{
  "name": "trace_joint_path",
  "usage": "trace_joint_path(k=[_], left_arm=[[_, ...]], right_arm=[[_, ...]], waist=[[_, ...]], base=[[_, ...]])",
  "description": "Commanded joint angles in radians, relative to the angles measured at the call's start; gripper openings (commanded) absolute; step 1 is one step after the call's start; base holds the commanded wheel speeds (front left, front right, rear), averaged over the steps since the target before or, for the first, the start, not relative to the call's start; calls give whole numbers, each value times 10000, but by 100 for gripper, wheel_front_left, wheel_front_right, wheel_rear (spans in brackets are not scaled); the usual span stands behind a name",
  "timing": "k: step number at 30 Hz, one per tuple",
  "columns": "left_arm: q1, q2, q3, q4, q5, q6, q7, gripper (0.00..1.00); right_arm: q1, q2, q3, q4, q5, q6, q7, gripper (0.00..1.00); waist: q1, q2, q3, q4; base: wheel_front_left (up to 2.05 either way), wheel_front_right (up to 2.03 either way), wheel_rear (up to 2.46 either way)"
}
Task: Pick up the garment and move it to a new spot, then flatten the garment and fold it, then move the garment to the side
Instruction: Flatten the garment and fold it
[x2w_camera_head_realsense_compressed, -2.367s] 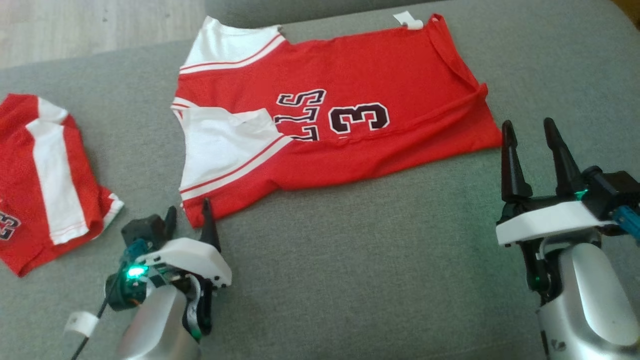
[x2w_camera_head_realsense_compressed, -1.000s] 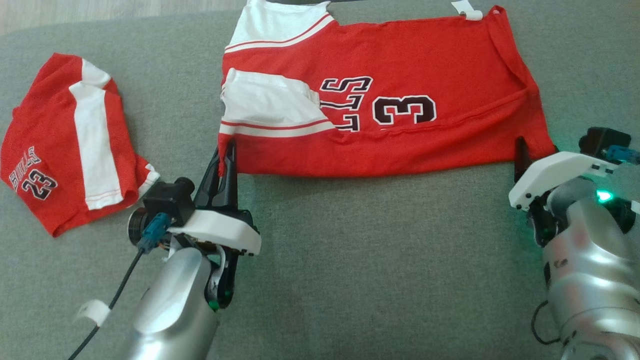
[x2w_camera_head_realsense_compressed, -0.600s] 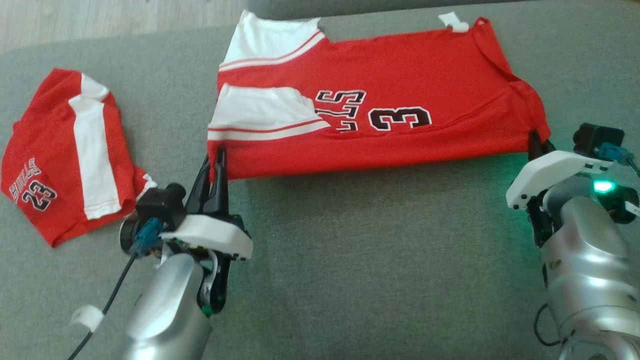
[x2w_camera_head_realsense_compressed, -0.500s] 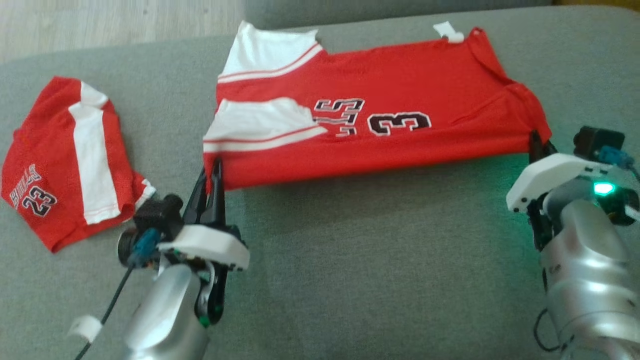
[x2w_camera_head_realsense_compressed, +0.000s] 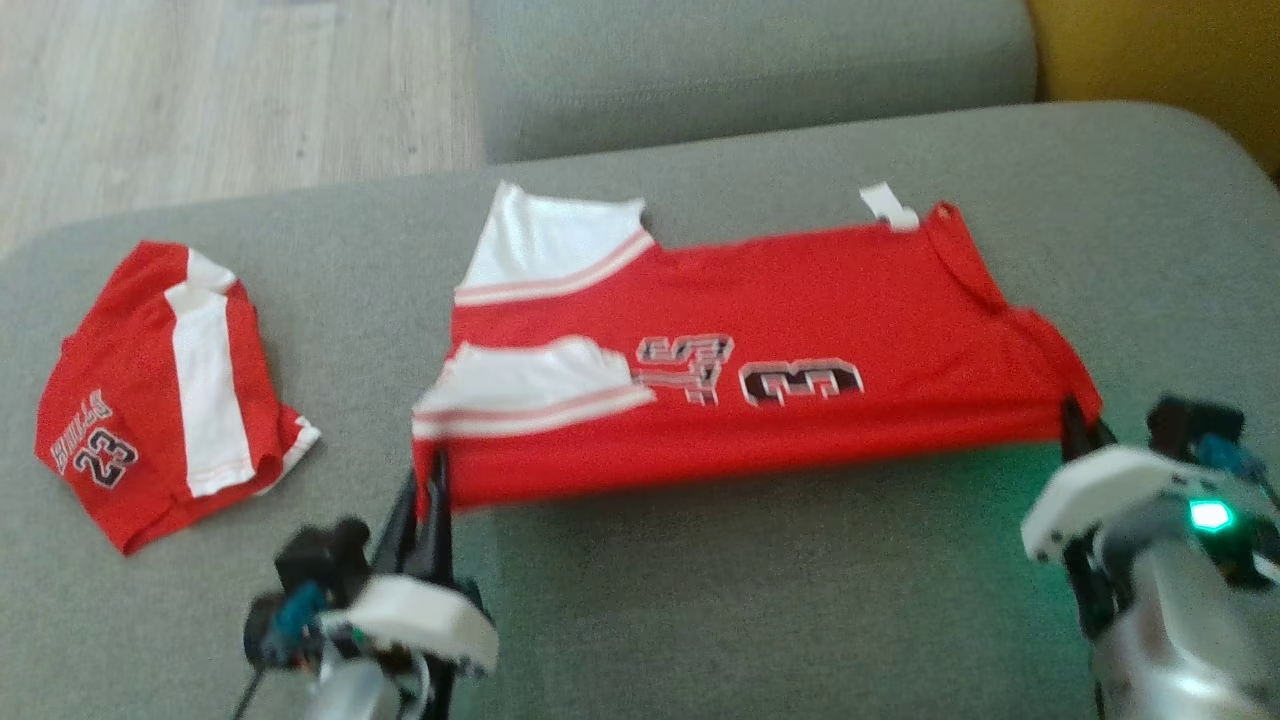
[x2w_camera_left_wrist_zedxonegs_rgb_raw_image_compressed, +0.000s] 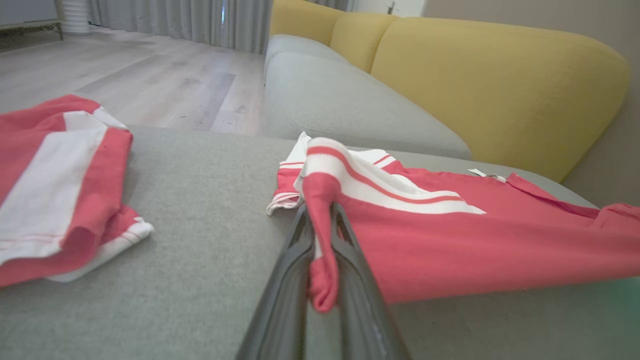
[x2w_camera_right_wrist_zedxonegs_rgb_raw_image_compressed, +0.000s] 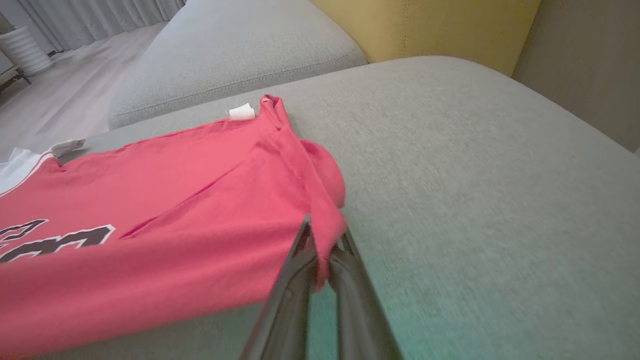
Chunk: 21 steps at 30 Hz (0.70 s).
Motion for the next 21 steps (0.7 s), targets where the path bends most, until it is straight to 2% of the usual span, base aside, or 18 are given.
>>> trace_joint_path(k=[1,9,15,16,17,18,19,20,21], left_arm=[[-84,281,347,-358,-112,124,-15,0],[1240,422,161,-1359,-200,454,392,0],[1696,520,-76,-1708,-198,692,1027,0],[1737,541,-123,-1694,-217,703,1189,0],[1779,583,-209,-1650,-221,694,1421,0],[1796,626,-287,-1638,-210,675,1592,0],[1796,644,-298,-1663,-214,693,1651,24],[1771,691,-304,-1712,-176,760,1703,100],[1733,704,-272,-1761,-169,791,1666,100]], right_arm=[[45,-70,175,-513,98,-9,66,0],[2313,-70,304,-3247,878,-9,1467,0],[3392,-70,399,-4665,1323,-9,2311,0],[3465,-70,432,-4800,1334,-9,2369,25],[3524,-70,445,-4944,1331,-9,2378,100],[3566,-70,450,-5049,1368,-9,2417,100],[3583,-70,452,-5156,1390,-9,2437,100],[3548,-70,411,-5393,1412,-9,2405,100],[3512,-70,382,-5518,1401,-9,2365,100]], waist=[[2,0,-216,-63],[2,0,-629,-177],[2,0,-656,-154],[2,0,-646,-151],[2,0,-635,-149],[2,0,-622,-147],[2,0,-607,-149],[2,0,-571,-168],[2,0,-551,-182]], base=[[0,0,0],[0,0,0],[0,0,0],[0,0,0],[0,0,0],[0,0,0],[0,0,0],[0,0,0],[0,0,0]])
